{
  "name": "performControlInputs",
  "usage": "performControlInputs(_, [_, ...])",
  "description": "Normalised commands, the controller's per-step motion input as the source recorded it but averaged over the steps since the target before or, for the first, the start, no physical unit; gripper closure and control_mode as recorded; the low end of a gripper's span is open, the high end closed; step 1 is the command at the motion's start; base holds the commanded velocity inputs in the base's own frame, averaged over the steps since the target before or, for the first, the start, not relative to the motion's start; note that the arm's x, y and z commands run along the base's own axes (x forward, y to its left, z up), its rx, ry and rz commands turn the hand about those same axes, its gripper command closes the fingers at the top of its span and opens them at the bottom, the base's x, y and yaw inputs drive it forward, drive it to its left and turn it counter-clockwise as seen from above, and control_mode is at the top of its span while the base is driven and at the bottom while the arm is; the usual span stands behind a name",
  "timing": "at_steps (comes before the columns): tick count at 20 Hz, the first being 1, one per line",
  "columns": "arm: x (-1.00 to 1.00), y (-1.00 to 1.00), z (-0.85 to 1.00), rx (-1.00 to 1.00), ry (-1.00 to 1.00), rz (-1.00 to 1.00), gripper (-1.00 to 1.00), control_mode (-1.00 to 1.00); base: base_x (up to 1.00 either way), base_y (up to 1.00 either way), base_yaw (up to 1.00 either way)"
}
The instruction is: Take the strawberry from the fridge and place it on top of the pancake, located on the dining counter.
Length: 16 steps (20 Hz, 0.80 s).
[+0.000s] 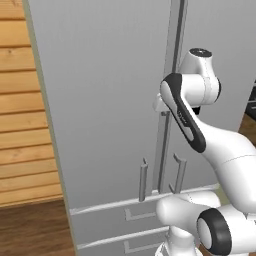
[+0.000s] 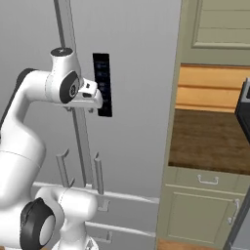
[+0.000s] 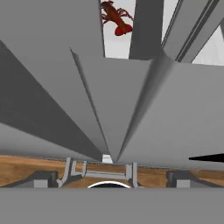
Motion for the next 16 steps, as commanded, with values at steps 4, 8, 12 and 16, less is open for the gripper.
performControlInputs(4, [0.00,0.00,0.00,0.00,0.00,0.00,-1.00,1.00,-0.11,0.11,-0.03])
performControlInputs(8, [0.00,0.00,0.00,0.00,0.00,0.00,-1.00,1.00,-0.30,0.24,0.00])
performControlInputs(12, [0.00,0.00,0.00,0.00,0.00,0.00,-1.00,1.00,-0.46,0.11,0.00])
performControlInputs(16, [0.00,0.00,0.00,0.00,0.00,0.00,-1.00,1.00,-0.50,0.00,-0.01])
